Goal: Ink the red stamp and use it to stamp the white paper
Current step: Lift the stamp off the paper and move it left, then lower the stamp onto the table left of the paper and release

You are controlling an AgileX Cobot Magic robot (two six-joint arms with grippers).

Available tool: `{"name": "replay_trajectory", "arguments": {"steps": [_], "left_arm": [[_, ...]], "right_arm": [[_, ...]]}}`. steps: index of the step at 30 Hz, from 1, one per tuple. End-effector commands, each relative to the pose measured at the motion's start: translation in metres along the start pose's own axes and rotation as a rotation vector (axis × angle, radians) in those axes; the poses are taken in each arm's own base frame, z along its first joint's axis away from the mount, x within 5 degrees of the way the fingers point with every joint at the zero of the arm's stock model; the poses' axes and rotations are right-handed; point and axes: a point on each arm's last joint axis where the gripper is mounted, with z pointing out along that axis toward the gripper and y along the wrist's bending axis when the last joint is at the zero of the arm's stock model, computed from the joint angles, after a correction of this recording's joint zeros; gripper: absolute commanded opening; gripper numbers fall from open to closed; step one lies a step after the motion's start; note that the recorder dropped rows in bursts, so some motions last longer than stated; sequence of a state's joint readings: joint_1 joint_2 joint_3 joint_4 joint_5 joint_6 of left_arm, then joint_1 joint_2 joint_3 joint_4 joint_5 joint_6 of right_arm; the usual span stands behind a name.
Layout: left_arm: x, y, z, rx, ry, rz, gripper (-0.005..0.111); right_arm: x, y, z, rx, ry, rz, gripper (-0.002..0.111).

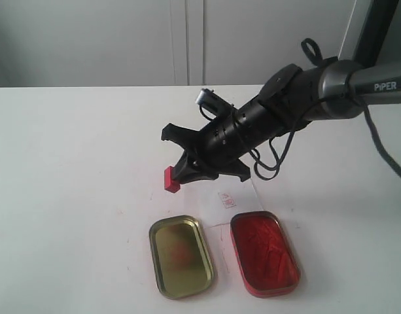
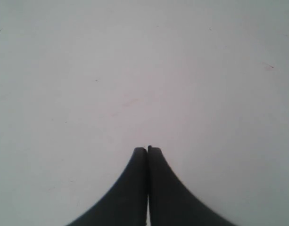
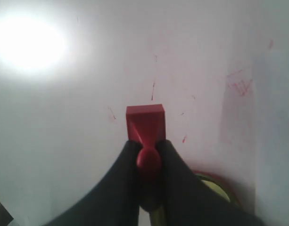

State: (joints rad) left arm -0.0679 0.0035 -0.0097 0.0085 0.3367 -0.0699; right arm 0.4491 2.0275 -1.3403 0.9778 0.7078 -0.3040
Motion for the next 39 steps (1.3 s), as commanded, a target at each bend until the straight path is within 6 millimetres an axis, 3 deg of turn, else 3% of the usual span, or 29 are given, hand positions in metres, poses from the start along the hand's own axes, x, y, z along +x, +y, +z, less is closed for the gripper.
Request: {"name": "replay_trajectory", "arguments": {"steps": [1,10,25,39], "left_arm": [[0.004,0.000,0.001,0.001,0.020,-0.002,0.000],[0.004,0.000,0.001,0.001,0.020,-0.002,0.000],[0.004,0.000,0.001,0.001,0.020,-0.002,0.000],[0.004,0.000,0.001,0.001,0.020,-0.002,0.000]], "right_arm": [[0.006,0.008,0.014,-0.014,-0.015,-0.019,0.000],[0.015,0.010,0.042,0.003,-0.027,0.006,0.000],[0.015,-0.003,0.056,0.034,-0.032,0.040,0.000],[0.015,-0.003,0.056,0.036,-0.031,0.042,0.034]]}}
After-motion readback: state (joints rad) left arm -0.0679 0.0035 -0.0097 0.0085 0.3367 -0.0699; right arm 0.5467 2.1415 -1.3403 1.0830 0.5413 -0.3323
